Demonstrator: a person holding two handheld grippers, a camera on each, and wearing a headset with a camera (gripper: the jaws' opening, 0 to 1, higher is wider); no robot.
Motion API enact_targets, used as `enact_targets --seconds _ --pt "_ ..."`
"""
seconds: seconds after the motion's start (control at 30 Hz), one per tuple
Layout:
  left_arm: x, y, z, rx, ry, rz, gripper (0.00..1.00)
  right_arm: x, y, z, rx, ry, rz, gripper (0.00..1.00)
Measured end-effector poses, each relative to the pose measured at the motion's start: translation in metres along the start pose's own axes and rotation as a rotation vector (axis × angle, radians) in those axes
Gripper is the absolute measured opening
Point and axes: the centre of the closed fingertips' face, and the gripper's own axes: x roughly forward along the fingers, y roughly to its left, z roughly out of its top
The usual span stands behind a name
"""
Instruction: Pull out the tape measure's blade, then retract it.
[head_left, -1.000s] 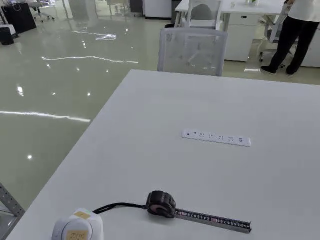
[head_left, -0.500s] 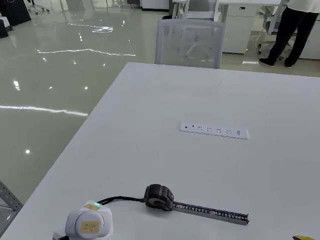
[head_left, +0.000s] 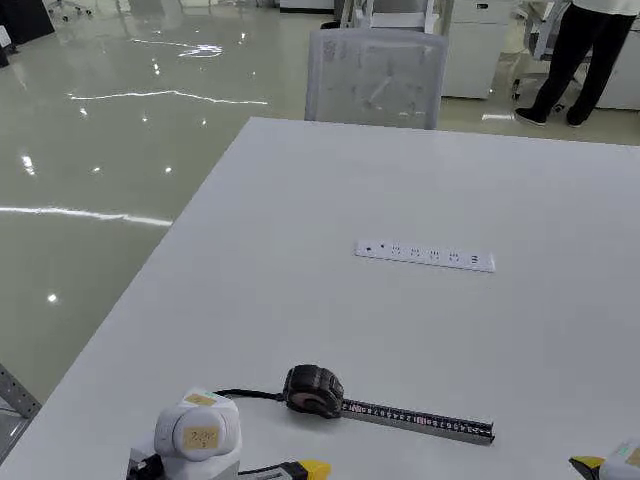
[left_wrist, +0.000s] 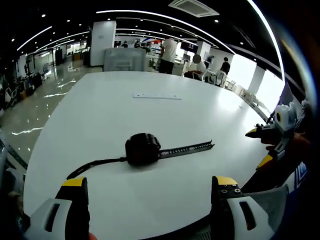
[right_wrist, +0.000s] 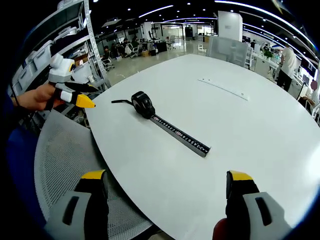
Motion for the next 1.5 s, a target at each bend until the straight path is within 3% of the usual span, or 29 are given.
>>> enact_targets --seconds 0.53,0.8,0.93,1.23,1.5 --pt "0.035 -0.001 0.008 0.023 -0.005 0.008 0.98 0.027 -0.016 -0.002 -0.037 0.048 0.043 0.93" --pt "0.05 0.001 0.018 0.019 -0.035 0.015 0.98 0.039 -0.024 -0.006 -0.069 0.078 0.053 0.91" --pt "0.058 0.001 0.023 0.036 -0.06 0.023 0.92 0.047 -0.027 -0.008 -0.089 0.099 0.07 0.9" --pt "0.078 0.0 0.02 0.004 -0.046 0.023 0.92 0.06 -0.038 -0.01 -0.15 0.149 0.094 0.86" --pt "0.092 0.003 0.025 -0.032 -0.064 0.039 0.87 0.074 -0.05 -0.01 -0.196 0.182 0.111 0.83"
